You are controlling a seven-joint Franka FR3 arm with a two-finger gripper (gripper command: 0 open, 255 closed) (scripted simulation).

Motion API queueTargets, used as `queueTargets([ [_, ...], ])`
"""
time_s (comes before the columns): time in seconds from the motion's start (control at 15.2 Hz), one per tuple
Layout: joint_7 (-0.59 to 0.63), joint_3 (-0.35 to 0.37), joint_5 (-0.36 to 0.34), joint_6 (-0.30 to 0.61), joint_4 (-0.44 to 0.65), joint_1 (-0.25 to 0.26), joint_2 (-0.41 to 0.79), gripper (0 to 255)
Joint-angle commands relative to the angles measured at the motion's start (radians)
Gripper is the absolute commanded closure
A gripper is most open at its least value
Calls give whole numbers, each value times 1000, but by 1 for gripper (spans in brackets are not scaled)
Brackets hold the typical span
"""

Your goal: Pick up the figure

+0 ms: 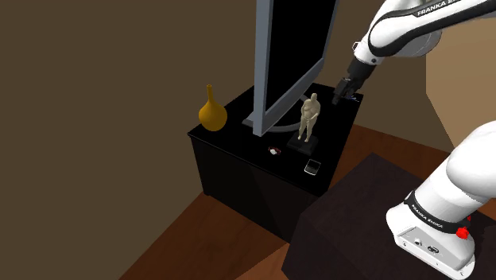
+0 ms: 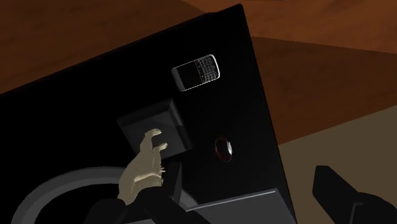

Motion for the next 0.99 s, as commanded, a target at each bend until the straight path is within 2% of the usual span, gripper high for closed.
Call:
queueTargets([
  [0.0,-45,-31,20,104,0,11,80,0],
  [0.2,-133,-86,79,226,27,39,199,0],
  [0.4,-257,-146,191,329,73,84,326,0],
  [0.53,-368,-181,305,381,116,115,415,0],
  [0.66,-499,-197,449,416,170,131,506,0],
  [0.79,-634,-187,598,435,234,119,597,0],
  [0.92,-753,-154,728,444,304,81,684,0],
])
